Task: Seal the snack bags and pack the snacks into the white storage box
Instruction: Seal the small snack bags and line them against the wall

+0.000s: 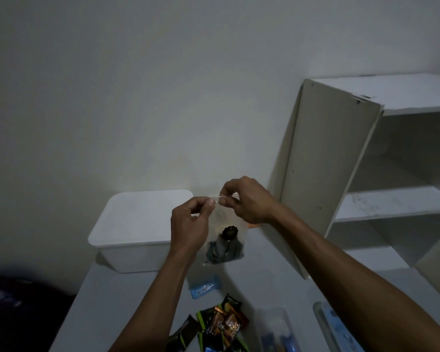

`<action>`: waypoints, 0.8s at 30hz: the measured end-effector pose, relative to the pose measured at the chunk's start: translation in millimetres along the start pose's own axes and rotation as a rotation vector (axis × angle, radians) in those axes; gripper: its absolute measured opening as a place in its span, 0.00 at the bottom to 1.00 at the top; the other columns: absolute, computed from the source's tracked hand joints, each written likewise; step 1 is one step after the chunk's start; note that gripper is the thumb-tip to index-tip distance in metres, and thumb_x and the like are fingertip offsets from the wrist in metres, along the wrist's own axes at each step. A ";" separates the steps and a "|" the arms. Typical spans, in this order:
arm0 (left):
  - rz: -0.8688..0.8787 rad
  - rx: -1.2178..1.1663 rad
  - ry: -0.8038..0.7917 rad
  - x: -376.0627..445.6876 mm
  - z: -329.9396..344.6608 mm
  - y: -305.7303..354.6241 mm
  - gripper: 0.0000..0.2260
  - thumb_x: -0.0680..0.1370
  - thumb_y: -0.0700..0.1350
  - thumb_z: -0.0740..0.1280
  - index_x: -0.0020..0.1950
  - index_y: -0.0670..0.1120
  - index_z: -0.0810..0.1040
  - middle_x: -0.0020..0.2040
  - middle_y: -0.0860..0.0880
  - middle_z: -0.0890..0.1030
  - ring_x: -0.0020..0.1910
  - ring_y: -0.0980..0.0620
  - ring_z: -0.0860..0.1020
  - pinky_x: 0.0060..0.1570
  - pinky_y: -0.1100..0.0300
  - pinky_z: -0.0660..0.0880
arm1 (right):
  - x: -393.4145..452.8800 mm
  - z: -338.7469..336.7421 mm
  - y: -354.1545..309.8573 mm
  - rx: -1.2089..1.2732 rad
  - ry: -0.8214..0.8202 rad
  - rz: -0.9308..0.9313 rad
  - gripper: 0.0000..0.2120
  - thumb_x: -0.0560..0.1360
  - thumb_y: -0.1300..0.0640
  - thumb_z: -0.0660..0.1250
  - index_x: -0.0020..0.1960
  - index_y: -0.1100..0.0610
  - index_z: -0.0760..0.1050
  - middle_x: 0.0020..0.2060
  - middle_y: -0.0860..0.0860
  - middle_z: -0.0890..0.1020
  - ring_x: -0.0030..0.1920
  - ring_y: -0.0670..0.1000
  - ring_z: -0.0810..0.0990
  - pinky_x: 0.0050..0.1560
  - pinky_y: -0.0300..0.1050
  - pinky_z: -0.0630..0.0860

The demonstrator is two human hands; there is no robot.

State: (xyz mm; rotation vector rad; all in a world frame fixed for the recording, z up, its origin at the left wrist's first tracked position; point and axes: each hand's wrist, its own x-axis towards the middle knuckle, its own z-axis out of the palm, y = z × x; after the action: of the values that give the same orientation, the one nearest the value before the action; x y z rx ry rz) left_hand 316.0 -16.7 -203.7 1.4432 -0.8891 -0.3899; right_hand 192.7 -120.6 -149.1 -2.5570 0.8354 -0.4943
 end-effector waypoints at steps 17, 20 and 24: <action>-0.042 -0.101 -0.012 10.8 -2.4 -6.2 0.03 0.77 0.46 0.70 0.45 0.49 0.83 0.44 0.50 0.84 0.47 0.51 0.81 0.46 0.62 0.77 | 5.4 -3.9 -2.1 0.079 0.007 0.041 0.05 0.78 0.51 0.69 0.49 0.51 0.80 0.47 0.46 0.83 0.49 0.48 0.80 0.52 0.52 0.79; -0.053 -0.124 0.003 12.4 -4.1 -9.9 0.03 0.77 0.44 0.70 0.43 0.49 0.82 0.42 0.49 0.83 0.45 0.51 0.80 0.47 0.59 0.76 | 3.3 -5.2 0.7 0.110 -0.010 0.046 0.05 0.77 0.51 0.69 0.48 0.51 0.80 0.45 0.46 0.83 0.48 0.48 0.80 0.53 0.51 0.78; -0.051 -0.109 0.006 13.0 -3.8 -14.6 0.04 0.77 0.44 0.70 0.43 0.50 0.82 0.42 0.50 0.83 0.45 0.52 0.79 0.48 0.58 0.77 | 1.6 0.0 3.5 0.100 0.020 0.076 0.04 0.77 0.51 0.70 0.44 0.50 0.79 0.42 0.45 0.83 0.46 0.47 0.80 0.51 0.51 0.79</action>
State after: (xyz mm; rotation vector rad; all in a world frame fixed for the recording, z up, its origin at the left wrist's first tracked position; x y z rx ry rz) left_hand 331.0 -25.4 -213.5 1.3682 -0.8148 -0.4648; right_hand 192.3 -124.2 -150.5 -2.4238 0.8881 -0.5260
